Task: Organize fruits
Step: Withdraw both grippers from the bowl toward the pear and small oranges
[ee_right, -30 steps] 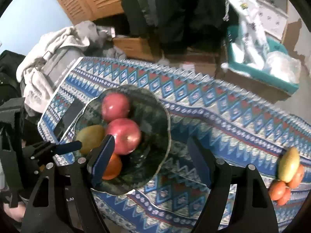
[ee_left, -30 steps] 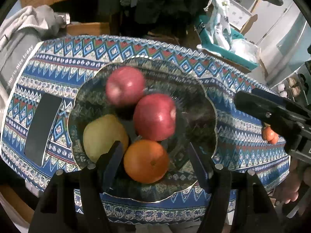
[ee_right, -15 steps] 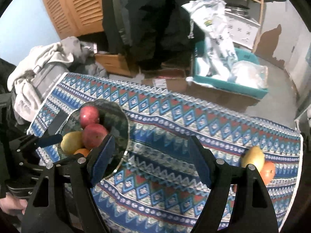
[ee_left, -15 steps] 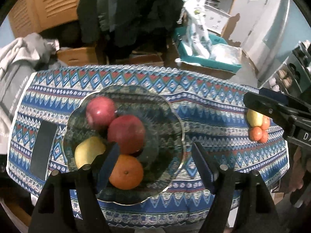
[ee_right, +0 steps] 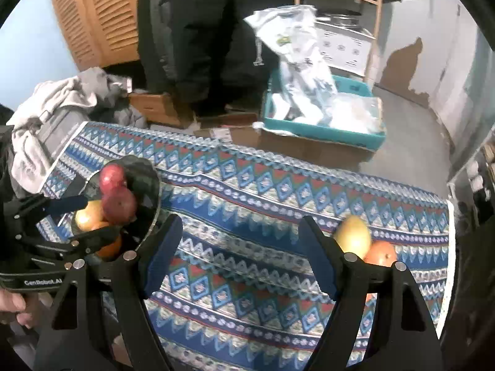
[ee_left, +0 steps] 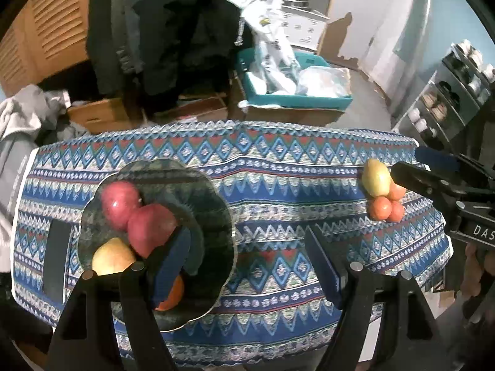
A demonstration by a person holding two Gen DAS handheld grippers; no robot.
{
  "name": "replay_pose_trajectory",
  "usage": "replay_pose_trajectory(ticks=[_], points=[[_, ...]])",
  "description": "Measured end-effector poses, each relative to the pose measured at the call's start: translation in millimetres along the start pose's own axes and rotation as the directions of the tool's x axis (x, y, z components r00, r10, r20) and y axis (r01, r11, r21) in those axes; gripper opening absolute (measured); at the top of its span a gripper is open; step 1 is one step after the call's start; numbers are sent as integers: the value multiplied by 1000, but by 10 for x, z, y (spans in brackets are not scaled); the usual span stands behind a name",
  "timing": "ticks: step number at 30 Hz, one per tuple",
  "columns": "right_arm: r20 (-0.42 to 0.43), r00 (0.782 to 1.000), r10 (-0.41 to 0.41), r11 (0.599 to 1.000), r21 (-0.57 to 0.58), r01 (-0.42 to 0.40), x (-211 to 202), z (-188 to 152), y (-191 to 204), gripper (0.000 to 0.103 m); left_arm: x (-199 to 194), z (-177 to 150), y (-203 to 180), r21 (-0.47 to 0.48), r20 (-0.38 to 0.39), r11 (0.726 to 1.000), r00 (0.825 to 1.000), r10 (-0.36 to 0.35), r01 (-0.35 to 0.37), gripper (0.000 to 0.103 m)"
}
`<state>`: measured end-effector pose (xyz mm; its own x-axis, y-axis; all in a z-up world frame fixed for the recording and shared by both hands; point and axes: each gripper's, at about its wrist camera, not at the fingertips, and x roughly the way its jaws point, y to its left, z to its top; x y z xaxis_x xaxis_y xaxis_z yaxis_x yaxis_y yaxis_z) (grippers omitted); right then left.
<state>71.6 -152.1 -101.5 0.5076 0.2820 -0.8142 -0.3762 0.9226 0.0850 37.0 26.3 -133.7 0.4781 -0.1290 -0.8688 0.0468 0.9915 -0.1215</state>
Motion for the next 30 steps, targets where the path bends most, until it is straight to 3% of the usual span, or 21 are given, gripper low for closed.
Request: replay_pose_trajectory(ticks=[19, 30], points=[[-7, 993, -115, 986, 120, 115, -211, -377, -978, 79, 114, 149, -943, 144, -8, 988, 998, -62, 62, 78], [-46, 987, -154, 966, 201, 160, -200, -638, -1427, 79, 396, 178, -1424, 212, -59, 973, 995, -82, 93, 78]])
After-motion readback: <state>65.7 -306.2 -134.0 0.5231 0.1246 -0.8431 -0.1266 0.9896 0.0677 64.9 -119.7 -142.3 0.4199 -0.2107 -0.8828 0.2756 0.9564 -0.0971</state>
